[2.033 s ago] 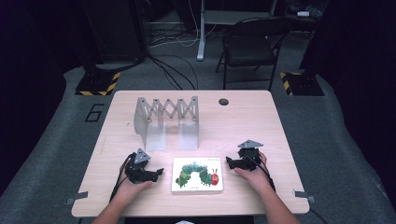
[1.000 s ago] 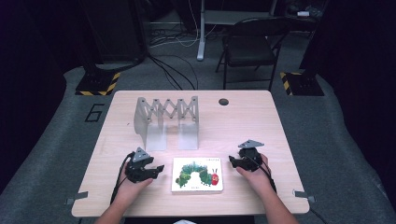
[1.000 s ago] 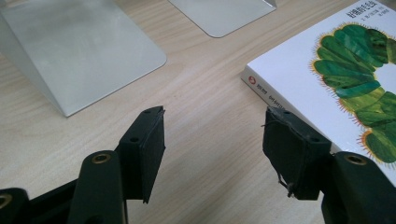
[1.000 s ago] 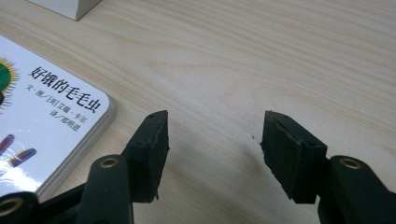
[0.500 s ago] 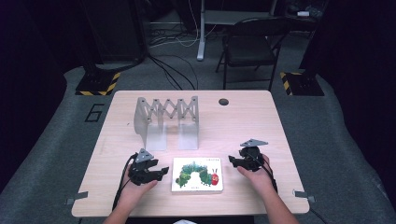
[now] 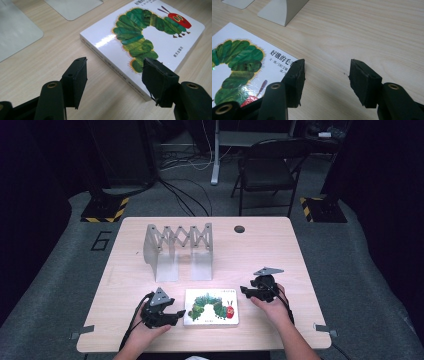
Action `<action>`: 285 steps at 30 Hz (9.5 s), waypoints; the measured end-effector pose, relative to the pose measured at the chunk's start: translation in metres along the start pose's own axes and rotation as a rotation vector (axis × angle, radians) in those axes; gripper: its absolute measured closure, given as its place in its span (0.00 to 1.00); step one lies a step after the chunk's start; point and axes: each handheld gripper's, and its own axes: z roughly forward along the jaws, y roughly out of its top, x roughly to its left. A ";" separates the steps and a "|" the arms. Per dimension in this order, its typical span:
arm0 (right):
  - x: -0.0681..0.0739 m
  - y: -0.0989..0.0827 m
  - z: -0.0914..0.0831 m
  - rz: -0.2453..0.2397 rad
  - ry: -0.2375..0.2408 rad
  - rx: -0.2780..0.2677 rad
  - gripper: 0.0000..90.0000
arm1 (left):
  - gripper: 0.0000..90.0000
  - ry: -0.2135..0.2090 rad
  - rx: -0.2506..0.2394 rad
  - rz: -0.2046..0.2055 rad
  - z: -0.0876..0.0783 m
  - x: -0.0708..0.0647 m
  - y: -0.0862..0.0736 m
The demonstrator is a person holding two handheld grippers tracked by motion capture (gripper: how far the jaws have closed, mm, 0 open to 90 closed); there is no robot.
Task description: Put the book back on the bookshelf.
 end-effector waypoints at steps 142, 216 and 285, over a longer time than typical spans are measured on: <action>0.036 0.022 0.000 0.063 0.182 0.026 0.57 | 0.11 0.076 0.082 0.026 0.036 -0.052 -0.014; 0.026 0.022 0.018 0.152 0.217 0.072 0.45 | 0.25 0.180 0.030 0.234 0.033 -0.069 -0.013; 0.018 0.013 0.045 0.233 0.338 0.164 0.53 | 0.29 0.143 0.068 0.216 0.025 -0.068 -0.010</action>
